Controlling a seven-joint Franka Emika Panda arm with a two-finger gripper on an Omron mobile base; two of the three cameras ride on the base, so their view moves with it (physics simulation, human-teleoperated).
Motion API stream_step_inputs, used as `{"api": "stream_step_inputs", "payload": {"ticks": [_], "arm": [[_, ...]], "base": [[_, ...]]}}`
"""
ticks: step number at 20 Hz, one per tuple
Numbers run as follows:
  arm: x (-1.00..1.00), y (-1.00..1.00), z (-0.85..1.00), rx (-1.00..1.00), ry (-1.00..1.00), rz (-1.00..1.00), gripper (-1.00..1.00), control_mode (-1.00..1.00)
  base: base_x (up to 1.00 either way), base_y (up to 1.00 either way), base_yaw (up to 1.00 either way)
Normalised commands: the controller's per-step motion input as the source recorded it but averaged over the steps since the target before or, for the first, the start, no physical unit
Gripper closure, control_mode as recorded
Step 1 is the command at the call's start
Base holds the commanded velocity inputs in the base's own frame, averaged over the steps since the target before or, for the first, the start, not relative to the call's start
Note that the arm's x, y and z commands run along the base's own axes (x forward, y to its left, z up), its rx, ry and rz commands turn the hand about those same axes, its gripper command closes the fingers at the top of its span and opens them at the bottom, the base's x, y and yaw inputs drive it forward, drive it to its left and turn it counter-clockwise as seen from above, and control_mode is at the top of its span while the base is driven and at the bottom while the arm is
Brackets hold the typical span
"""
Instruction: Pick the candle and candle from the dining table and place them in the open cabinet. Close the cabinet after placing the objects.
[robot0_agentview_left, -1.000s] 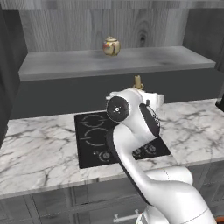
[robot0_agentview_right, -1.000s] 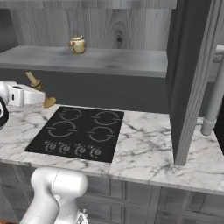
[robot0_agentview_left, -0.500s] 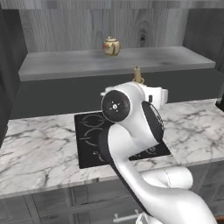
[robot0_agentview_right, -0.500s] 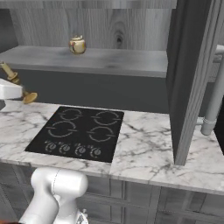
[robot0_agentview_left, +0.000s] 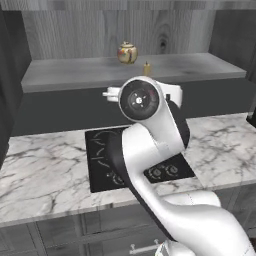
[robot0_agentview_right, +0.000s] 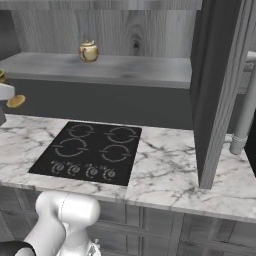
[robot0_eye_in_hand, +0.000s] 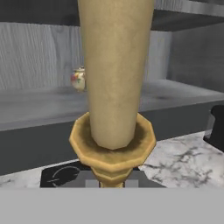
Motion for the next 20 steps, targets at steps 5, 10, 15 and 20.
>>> {"api": "stream_step_inputs", "payload": {"ticks": [5, 10, 15, 20], "arm": [[0.15, 0.04, 0.34, 0.14, -0.08, 0.13, 1.0, -1.0], [0.04, 0.0, 0.41, 0.11, -0.14, 0.08, 1.0, -1.0], [0.23, 0.0, 0.14, 0.1, -0.05, 0.04, 1.0, -1.0], [0.43, 0.03, 0.01, 0.09, 0.02, 0.01, 1.0, -1.0]], "base": [[0.0, 0.0, 0.0], [0.0, 0.0, 0.0], [0.0, 0.0, 0.0], [0.0, 0.0, 0.0]]}}
